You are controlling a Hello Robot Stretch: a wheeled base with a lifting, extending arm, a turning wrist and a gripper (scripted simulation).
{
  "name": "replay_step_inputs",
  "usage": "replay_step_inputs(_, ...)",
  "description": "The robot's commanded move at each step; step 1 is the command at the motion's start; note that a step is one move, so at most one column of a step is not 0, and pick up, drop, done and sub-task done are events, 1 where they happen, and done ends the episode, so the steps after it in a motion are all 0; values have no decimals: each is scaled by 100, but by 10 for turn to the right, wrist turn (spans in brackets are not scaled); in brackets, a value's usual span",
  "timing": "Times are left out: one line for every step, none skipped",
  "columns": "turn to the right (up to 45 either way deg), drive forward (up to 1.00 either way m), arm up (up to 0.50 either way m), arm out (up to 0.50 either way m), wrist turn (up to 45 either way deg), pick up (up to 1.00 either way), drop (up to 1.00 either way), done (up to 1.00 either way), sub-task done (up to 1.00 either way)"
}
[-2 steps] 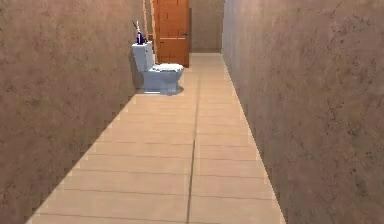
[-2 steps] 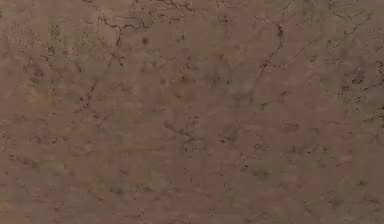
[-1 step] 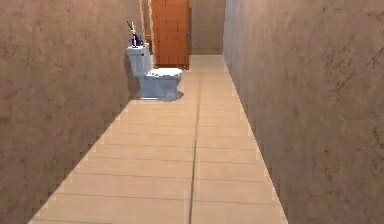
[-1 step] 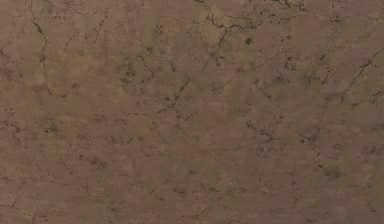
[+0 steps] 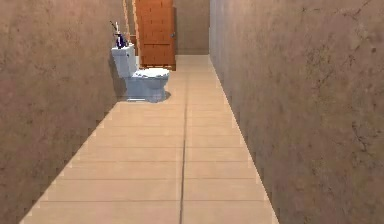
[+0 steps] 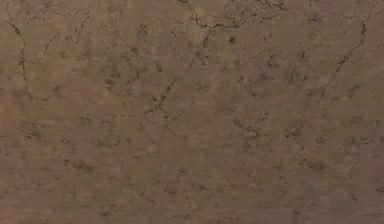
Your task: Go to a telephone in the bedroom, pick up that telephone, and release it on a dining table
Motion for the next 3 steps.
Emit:
replay_step_inputs(0, 100, 0, 0, 0, 0, 0, 0, 0)
replay_step_inputs(0, 100, 0, 0, 0, 0, 0, 0, 0)
replay_step_inputs(30, 0, 0, 0, 0, 0, 0, 0, 0)
